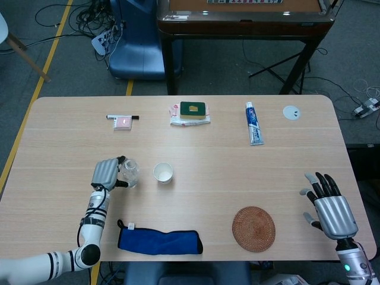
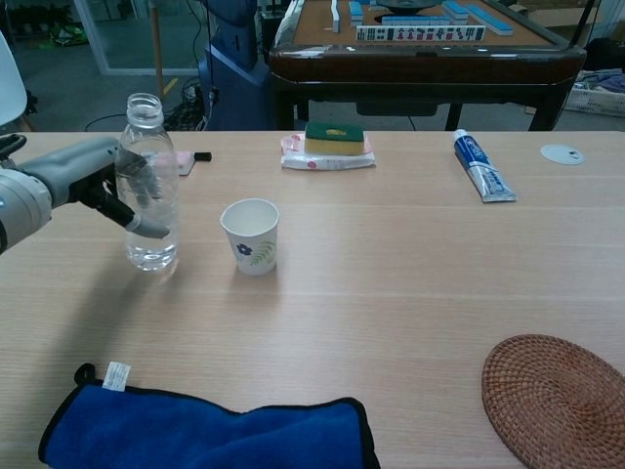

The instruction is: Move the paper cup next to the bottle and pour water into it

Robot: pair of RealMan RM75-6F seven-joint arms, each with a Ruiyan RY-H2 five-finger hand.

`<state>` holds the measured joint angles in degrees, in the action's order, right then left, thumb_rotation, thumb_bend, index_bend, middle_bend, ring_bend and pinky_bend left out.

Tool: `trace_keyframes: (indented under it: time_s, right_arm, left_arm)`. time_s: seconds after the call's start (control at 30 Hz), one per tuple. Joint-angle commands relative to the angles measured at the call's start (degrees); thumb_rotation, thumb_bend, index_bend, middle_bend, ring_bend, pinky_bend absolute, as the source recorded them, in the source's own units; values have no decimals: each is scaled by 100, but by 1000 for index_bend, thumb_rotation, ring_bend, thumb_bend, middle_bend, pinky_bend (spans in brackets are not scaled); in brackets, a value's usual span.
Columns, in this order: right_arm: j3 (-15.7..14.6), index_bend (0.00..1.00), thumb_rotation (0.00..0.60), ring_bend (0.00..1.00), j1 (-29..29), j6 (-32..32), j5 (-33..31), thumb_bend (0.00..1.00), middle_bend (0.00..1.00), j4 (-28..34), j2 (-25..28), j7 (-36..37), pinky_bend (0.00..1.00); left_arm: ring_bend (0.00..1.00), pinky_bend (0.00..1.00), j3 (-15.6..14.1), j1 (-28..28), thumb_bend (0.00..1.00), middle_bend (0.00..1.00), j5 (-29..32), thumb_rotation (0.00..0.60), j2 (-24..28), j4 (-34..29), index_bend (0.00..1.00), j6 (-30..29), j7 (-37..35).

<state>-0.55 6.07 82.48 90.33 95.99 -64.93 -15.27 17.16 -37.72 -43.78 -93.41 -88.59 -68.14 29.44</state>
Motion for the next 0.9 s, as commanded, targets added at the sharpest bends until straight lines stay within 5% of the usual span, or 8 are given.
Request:
trace_keyframes:
  time_s: [0.03, 0.5, 0.9]
  right_arm:
    - [3, 389, 600, 0, 3, -14, -5, 191, 103, 2, 8, 16, 82]
    - [9, 391, 600, 0, -22, 14, 38, 192, 103, 18, 57, 109, 82]
    - [-18, 391, 600, 0, -37, 22, 121, 191, 103, 61, 103, 183, 82]
  left_arm:
    - [477, 445, 11, -216, 0, 724, 275, 600, -11, -110, 657, -306, 681]
    - [485, 502, -141, -829, 0, 729, 692, 600, -346, 68, 670, -844, 2581]
    - [486, 531, -250, -1046, 0, 722, 857, 600, -579, 370, 685, -1225, 3497]
